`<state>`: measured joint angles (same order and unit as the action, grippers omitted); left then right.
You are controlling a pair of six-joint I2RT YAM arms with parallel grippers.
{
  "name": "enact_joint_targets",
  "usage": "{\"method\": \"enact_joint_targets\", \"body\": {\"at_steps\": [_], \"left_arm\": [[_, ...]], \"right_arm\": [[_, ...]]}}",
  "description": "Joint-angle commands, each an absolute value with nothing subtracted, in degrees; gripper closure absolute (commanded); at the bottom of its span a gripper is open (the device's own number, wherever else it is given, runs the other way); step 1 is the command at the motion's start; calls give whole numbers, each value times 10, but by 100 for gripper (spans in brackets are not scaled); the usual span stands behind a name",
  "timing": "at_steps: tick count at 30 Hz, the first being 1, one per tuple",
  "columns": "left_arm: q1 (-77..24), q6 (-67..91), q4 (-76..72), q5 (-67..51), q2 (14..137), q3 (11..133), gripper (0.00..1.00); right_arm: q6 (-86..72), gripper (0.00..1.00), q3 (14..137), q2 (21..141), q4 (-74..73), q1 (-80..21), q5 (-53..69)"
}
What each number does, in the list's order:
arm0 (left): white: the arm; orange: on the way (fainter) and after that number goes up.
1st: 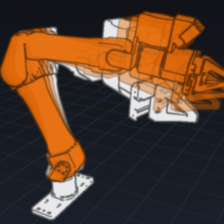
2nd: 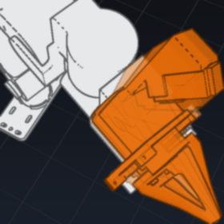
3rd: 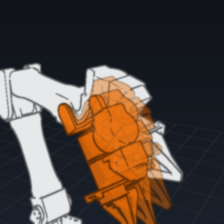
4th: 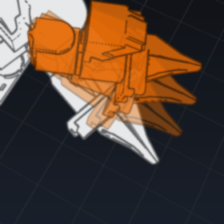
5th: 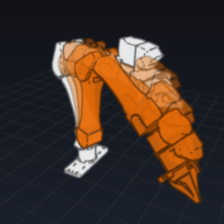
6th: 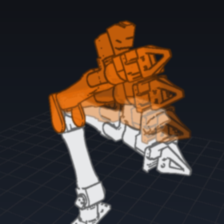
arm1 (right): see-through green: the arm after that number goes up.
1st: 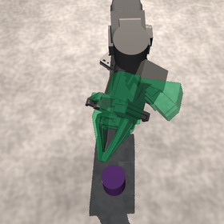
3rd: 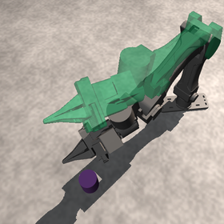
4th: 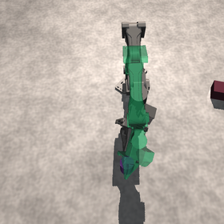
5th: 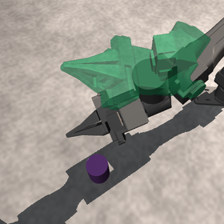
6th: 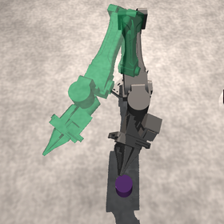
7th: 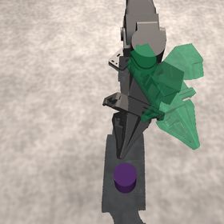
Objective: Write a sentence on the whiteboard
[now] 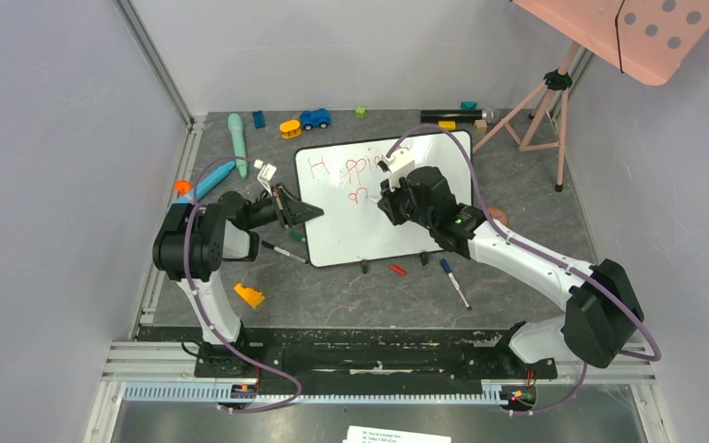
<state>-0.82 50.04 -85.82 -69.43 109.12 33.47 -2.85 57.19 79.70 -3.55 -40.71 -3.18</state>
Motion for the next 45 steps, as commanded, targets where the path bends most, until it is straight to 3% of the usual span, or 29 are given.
{"method": "enact_joint_targets", "body": {"at_steps": [1, 14, 26, 45], "left_arm": [[-4, 457, -892, -697, 1087, 340, 98], [-4, 456, -892, -697, 1086, 340, 98], [-4, 455, -892, -697, 1085, 338, 98], [-4, 456, -892, -698, 1085, 338, 98]], "right_arm": [[-25, 100, 561, 787, -43, -402, -39], [-35, 100, 564, 712, -35, -371, -18], [-48, 100, 442, 619, 54, -327, -88], [-20, 100, 435, 617, 64, -327, -21]]}}
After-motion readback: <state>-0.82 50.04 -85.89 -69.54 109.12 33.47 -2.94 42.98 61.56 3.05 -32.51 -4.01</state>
